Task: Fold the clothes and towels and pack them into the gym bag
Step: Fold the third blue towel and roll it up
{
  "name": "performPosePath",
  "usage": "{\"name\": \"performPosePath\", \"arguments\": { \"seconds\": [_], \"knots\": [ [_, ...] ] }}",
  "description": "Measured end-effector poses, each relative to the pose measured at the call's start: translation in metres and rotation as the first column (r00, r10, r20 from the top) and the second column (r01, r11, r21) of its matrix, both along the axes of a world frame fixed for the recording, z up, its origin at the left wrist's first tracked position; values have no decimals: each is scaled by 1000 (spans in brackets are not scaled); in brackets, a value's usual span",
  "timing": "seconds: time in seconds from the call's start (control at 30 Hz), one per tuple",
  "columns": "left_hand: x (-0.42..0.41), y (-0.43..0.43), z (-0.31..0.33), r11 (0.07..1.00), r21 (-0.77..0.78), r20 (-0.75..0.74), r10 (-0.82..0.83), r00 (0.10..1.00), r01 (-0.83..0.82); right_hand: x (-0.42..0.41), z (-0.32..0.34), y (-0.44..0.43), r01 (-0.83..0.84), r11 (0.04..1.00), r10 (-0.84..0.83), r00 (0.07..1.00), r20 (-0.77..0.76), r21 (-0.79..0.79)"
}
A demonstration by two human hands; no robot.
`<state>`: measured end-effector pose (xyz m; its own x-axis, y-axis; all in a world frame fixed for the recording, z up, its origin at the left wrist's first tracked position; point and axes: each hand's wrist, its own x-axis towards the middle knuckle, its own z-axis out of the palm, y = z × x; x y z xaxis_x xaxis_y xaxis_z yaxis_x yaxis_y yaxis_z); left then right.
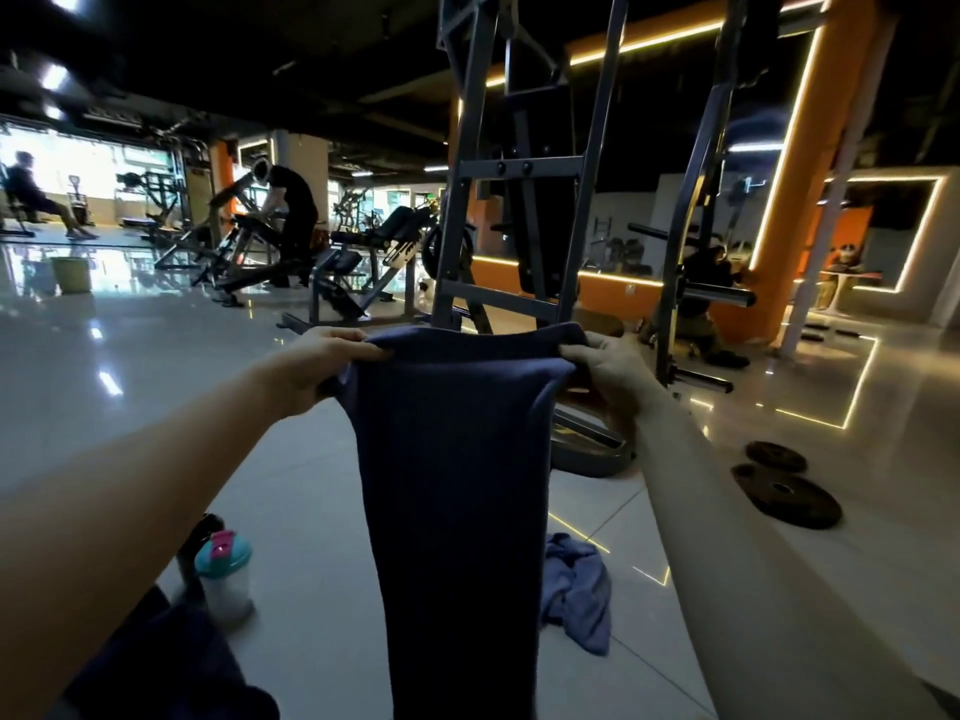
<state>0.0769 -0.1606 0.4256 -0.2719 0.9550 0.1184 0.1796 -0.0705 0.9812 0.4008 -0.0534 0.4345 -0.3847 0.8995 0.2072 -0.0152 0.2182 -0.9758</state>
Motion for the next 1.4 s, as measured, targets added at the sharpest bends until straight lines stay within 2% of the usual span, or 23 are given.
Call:
{"name": "performPosePath", "arguments": {
  "seconds": [0.17,0.27,0.47,0.57,0.67,0.77,0.9,0.97,1.1,1.23,1.3,1.4],
  "knots": [
    [-12,-52,-2,944,-209,51,-251,967,256,28,-10,-37,-339,938,345,931,-122,71],
    [-11,-74,15,932,-147,114,-317,942,331,33,3,-57,-440,889,457,868,-195,125],
    [4,-95,62,953,-6,135,-299,945,303,34,29,-58,-514,841,539,772,-336,170],
    [13,-93,74,978,70,117,-205,972,198,37,34,-52,-456,871,490,779,-392,183],
    [5,-76,72,989,76,97,-137,986,130,39,33,-38,-279,948,318,866,-386,155],
    [-5,-49,55,997,54,123,-59,991,53,37,25,-17,43,984,3,966,-259,175],
    [-20,-5,10,996,-49,18,76,997,-75,16,-11,21,203,955,-186,978,-98,214],
    [-25,16,-20,978,-78,-77,185,980,-191,2,-42,54,224,961,-219,975,-49,164],
    [-34,57,-86,929,-133,-258,305,917,-346,-21,-111,100,268,962,-262,961,87,-57],
    [-50,96,-154,838,-144,-431,426,796,-526,-39,-170,128,253,942,-213,958,190,-219],
    [-58,117,-181,824,-172,-410,439,800,-540,-50,-191,144,244,929,-204,965,166,-279],
    [-67,147,-211,839,-196,-257,456,852,-508,-71,-213,171,229,907,-207,973,100,-354]
  ]
}}
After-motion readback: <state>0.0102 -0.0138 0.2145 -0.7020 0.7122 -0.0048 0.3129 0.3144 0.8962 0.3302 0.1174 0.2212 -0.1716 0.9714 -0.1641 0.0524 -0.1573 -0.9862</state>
